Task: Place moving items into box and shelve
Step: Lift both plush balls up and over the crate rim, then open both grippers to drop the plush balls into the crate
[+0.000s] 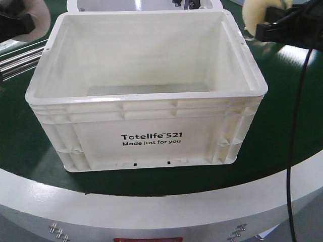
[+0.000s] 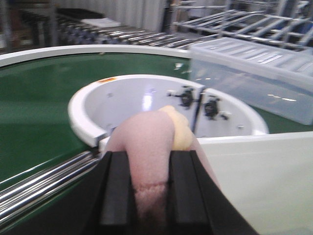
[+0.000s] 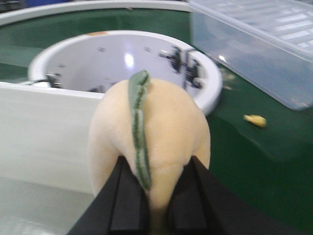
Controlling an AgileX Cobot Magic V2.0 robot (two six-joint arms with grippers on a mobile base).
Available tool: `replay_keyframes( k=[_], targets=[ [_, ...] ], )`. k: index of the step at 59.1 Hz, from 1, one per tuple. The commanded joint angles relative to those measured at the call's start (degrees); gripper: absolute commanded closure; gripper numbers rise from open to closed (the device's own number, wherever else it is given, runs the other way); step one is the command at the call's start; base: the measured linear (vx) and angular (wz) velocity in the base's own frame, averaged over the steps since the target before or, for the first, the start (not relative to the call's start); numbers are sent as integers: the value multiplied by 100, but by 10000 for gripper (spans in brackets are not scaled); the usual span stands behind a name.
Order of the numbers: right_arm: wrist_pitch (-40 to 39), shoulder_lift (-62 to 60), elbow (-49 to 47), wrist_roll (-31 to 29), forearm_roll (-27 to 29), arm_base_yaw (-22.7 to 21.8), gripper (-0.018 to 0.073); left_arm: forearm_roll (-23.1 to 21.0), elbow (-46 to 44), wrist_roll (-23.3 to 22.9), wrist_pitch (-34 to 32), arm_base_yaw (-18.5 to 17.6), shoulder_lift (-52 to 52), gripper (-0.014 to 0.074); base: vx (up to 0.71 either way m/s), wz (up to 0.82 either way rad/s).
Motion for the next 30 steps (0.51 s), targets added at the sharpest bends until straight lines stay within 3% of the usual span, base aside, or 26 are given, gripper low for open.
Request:
replay_keyframes(
  k=[1, 15, 24, 30],
  targets=[
    [-556, -175, -167, -87, -13, 415, 572, 0, -165, -4, -680, -369, -156, 619, 0, 0],
    [-796, -5, -167, -87, 3, 1258, 572, 7, -165, -9, -866, -1016, 96, 619, 0, 0],
    [-850, 171, -167, -87, 3, 1415, 568, 43, -165, 4, -1016, -1162, 336, 601, 0, 0],
    [-841, 223, -167, -87, 3, 1415, 538, 48, -165, 81, -1064, -1168, 505, 535, 0, 0]
  ],
)
